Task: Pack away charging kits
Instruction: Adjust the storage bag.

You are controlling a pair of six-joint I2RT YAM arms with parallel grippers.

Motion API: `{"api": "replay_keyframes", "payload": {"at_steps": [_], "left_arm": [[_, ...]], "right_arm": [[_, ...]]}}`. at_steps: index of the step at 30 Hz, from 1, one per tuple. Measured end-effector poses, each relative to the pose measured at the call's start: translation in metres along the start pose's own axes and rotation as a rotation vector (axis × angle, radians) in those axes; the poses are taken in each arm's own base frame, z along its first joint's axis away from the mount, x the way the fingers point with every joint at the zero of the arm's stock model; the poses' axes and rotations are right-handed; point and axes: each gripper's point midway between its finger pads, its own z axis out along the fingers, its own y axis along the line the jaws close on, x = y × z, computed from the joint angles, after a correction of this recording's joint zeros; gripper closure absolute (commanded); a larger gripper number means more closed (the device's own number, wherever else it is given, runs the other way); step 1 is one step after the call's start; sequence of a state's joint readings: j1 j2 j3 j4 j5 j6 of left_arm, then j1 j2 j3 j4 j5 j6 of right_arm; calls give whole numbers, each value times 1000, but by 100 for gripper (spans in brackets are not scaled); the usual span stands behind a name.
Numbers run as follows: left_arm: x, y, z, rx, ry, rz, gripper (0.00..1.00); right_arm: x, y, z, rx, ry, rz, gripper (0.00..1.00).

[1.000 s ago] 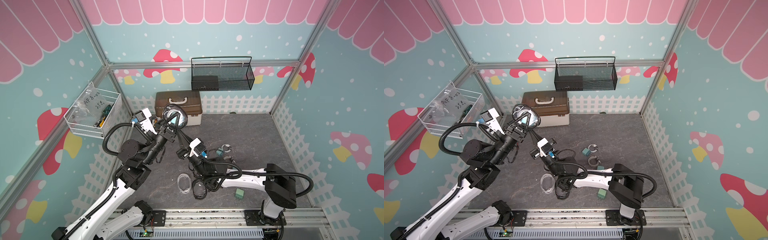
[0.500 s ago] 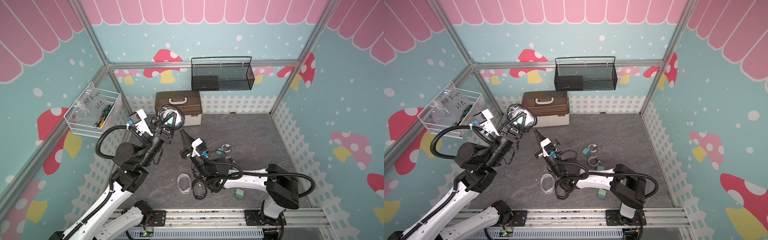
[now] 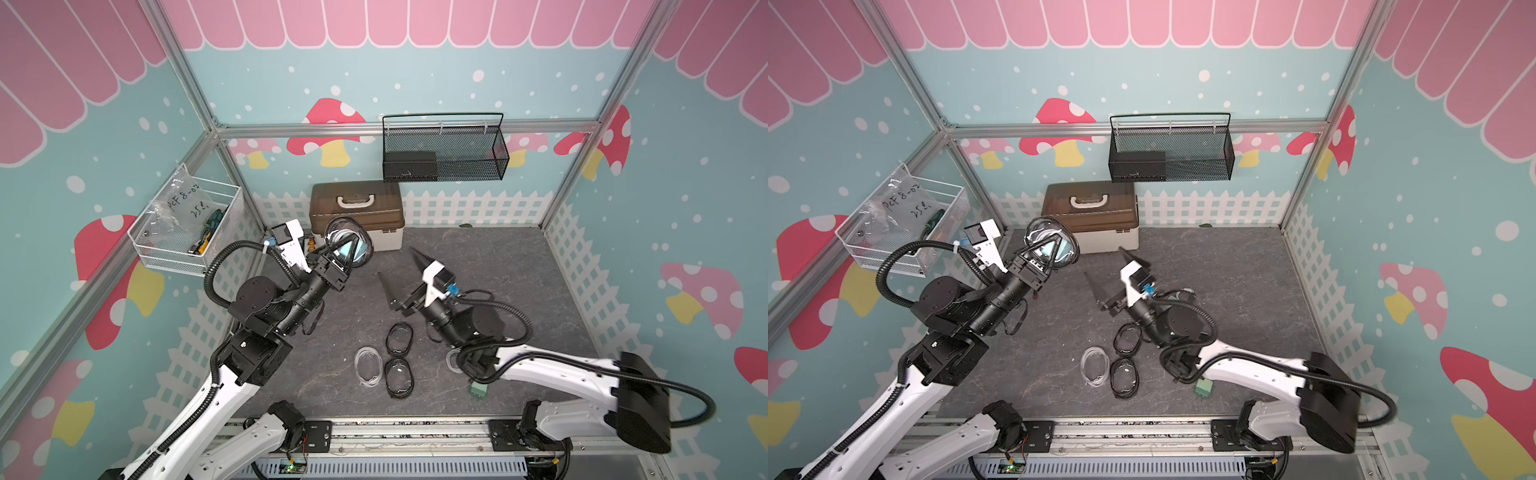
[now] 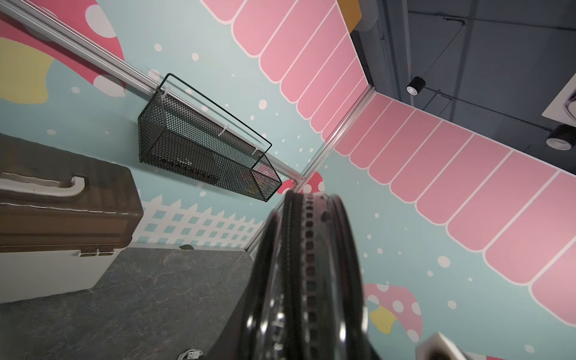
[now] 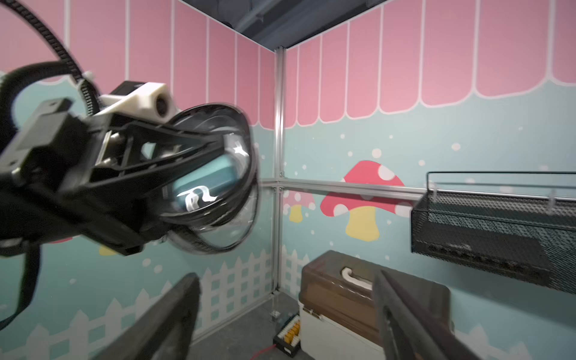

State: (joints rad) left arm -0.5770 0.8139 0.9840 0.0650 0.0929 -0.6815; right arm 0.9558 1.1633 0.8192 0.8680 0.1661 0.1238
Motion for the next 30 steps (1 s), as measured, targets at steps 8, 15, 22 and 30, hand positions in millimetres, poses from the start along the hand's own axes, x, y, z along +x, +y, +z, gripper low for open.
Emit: {"api": "replay_keyframes", "payload": {"at_steps": [8,15,22,30], "left_arm": [[113,35,19,106,296,-39,100],[123,17,34,221,367,48,100],[85,-35,36,392,313,168,100],[86,-45,28,449,327,201,100]], "right_arm": [[29,-4,-61,-195,228,282,2],[103,14,-55,-295,490,436,1],[85,18,-34,-383,457,486,10],[42,34,-45,-509,327,468,1]]}}
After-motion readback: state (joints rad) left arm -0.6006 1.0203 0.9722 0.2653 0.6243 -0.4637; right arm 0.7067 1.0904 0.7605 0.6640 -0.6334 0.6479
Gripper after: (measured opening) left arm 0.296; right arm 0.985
